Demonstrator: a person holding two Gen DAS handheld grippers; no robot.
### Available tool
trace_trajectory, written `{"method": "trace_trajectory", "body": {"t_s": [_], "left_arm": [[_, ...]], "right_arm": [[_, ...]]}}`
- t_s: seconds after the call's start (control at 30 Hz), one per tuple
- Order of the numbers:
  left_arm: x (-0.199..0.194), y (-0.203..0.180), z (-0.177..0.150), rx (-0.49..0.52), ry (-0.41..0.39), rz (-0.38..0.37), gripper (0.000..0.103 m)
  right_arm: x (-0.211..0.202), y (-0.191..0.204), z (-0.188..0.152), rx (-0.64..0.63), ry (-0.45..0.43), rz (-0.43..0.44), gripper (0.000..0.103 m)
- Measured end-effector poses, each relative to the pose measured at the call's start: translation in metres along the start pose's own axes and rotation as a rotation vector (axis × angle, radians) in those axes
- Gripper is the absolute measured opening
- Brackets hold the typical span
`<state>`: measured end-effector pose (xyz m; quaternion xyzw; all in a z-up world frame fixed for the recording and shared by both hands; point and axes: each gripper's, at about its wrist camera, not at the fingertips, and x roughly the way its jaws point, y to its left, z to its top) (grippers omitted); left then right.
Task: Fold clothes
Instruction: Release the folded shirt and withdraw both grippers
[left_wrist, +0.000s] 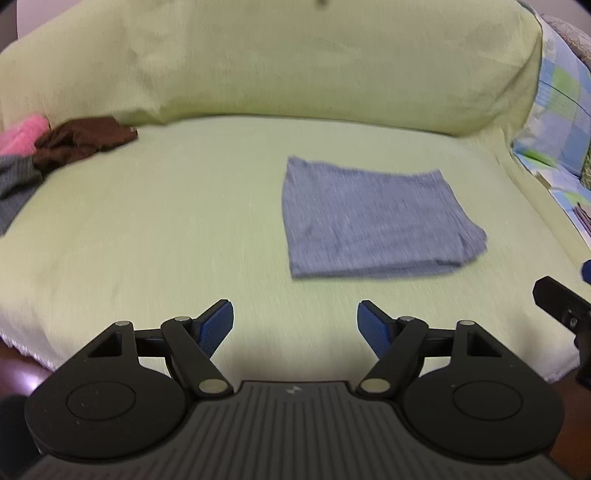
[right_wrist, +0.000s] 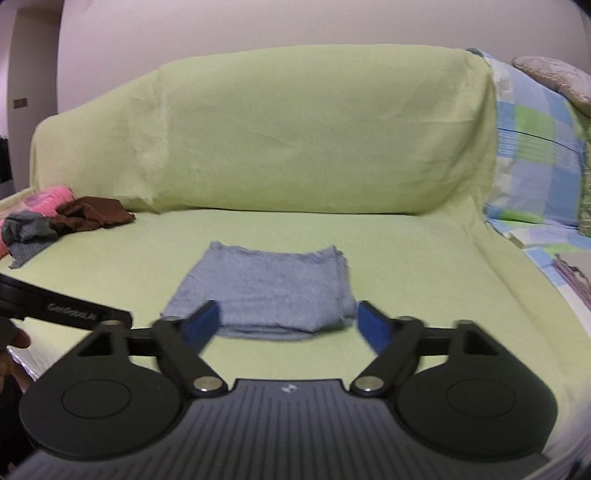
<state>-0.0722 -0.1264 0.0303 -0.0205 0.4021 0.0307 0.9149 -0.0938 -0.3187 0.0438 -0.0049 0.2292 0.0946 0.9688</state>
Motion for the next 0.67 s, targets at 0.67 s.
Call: {"method": "trace_trajectory", "body": {"t_s": [0.67], "left_arm": [[-0.025,-0.010,-0.017,0.011,-0.073,-0.011,0.085]], "right_arm": [[-0.027,0.001,-0.018,0.007,0.003,-0.014,0.101]]}}
